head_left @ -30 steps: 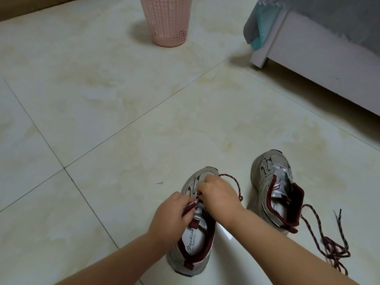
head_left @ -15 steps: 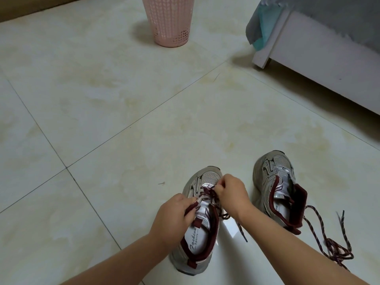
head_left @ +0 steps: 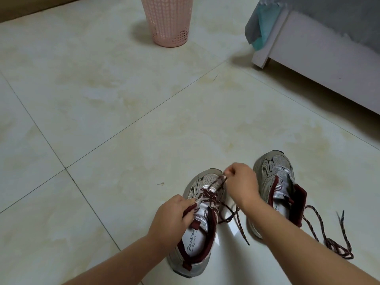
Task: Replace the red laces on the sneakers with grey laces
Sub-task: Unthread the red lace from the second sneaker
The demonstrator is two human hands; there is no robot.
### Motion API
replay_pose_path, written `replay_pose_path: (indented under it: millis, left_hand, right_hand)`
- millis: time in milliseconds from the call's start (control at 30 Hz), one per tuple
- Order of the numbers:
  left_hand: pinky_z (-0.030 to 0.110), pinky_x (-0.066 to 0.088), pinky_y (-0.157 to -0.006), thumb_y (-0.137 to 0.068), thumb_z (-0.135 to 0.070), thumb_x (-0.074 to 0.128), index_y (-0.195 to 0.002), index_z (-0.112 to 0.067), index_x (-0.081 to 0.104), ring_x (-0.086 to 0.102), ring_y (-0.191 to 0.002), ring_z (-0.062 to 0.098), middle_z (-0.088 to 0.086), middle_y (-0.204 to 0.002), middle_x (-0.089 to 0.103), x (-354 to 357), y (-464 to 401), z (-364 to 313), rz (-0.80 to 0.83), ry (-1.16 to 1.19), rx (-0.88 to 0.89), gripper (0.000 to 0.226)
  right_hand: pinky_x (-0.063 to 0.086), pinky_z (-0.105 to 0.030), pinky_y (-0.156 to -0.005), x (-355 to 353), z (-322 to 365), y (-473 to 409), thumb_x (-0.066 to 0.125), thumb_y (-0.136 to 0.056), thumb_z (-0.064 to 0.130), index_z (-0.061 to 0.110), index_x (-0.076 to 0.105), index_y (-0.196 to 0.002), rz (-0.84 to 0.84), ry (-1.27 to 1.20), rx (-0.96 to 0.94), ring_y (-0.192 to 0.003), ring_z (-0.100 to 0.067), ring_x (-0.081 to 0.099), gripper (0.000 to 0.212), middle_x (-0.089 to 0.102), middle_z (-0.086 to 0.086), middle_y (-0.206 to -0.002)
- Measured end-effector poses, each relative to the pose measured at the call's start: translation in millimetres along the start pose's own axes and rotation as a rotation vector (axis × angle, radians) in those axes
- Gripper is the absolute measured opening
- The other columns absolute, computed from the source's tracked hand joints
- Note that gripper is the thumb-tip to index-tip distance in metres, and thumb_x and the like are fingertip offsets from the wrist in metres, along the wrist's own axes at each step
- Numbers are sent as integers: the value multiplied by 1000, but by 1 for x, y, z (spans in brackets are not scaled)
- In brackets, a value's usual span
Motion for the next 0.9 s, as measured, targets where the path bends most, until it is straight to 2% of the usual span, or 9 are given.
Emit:
replay_pose_path:
  millis: [100,200,333,500,600,667,767,833,900]
  left_hand:
    - [11,26,-65,-90,-28,51,-120,-32,59,42,-79,2,-14,-85,44,0,-1,-1,-3,7,8,31]
    - [12,26,-65,-90,-28,51,-118,-31,60,45,-79,5,-11,-86,47,0,-2,-3,-7,-1,9,29]
    - [13,29,-66,-89,-29,52,-114,-30,62,53,-85,11,-3,-93,56,-1,-2,-4,-7,0,8,27]
    - [9,27,-67,-89,-27,52,-120,-31,59,50,-85,7,-7,-93,54,0,-2,1,-7,15,-5,32]
    - [7,28,-65,-89,-27,53,-119,-32,60,45,-80,3,-13,-86,47,1,-1,1,2,19,4,31]
    - [10,27,-64,-89,-27,52,-118,-32,60,45,-80,3,-12,-86,47,1,-1,-1,11,11,14,30]
    - [12,27,-66,-90,-29,51,-120,-32,59,47,-83,5,-8,-93,53,1,-2,-1,10,3,10,31]
    - [12,26,-65,-90,-30,51,-120,-31,59,49,-84,7,-5,-95,55,0,-2,-3,11,-4,12,31]
    - [13,26,-64,-91,-32,50,-117,-30,60,50,-83,9,-4,-93,54,0,-3,-4,12,-9,13,28]
  right_hand:
    - [47,-40,-80,2,2,3,43,-90,6,15,59,-89,28,138,-73,-94,-28,55,19,60,-8,-100]
    - [35,-33,-93,31,31,24,43,-92,15,21,52,-124,147,255,-396,-115,-24,41,34,52,-3,-118]
    - [16,-20,-75,64,49,45,45,-90,23,22,60,-112,233,518,-688,-111,-19,40,27,51,2,-111]
    - [35,-30,-73,37,29,20,51,-89,14,4,66,-82,170,69,-296,-89,-25,52,19,62,-9,-88]
    - [42,-38,-71,4,-2,2,43,-92,10,-6,61,-83,16,-187,38,-74,-28,50,25,58,-15,-78]
    - [43,-40,-69,-4,-7,-2,41,-92,10,-6,60,-85,-19,-143,68,-71,-26,48,26,58,-14,-78]
    - [44,-38,-81,5,17,8,43,-87,5,11,58,-105,23,148,-152,-95,-26,52,24,59,-10,-104]
    - [31,-34,-93,33,35,23,44,-80,4,22,50,-123,153,391,-414,-116,-24,40,47,49,-2,-121]
    - [22,-29,-94,52,50,40,48,-81,15,26,55,-118,241,536,-624,-122,-20,35,40,48,3,-123]
Point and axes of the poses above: each hand's wrist, its own y-axis away from the middle knuckle, its own x-axis out of the palm, z = x × y, the point moved 10 cm from there along -y, towards the middle knuckle
